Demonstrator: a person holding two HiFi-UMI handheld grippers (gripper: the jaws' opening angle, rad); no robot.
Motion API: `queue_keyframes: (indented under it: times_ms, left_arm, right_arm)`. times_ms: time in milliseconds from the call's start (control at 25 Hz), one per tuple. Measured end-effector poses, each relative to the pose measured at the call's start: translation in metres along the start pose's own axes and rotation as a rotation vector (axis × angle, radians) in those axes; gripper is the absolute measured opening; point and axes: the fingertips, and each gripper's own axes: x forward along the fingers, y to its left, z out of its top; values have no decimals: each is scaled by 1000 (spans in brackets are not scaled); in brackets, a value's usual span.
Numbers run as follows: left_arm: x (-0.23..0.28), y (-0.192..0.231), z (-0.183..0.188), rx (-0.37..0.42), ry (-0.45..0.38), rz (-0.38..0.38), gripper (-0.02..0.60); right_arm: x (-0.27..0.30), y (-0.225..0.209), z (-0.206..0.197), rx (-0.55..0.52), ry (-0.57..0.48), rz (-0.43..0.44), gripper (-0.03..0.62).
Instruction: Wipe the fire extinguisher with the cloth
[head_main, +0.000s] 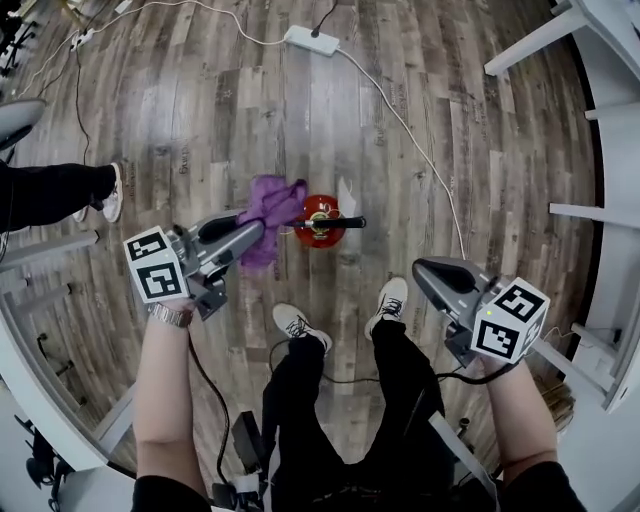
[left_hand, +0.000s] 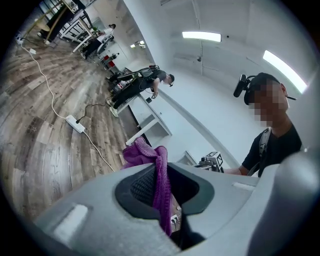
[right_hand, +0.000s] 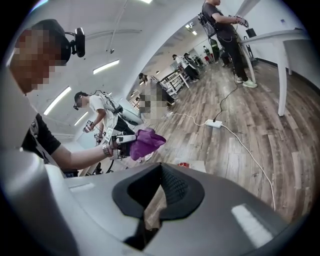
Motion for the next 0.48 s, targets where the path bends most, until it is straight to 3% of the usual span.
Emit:
queue_keyframes:
  times_ms: [200,480]
  left_arm:
    - [24,29,-30,36,101,-49,48]
    - [48,74,-52,93,176,-130,48]
  right_arm:
    - [36,-31,-20,-36,0,26,5]
    - [77,-73,-38,-120,57,45,5]
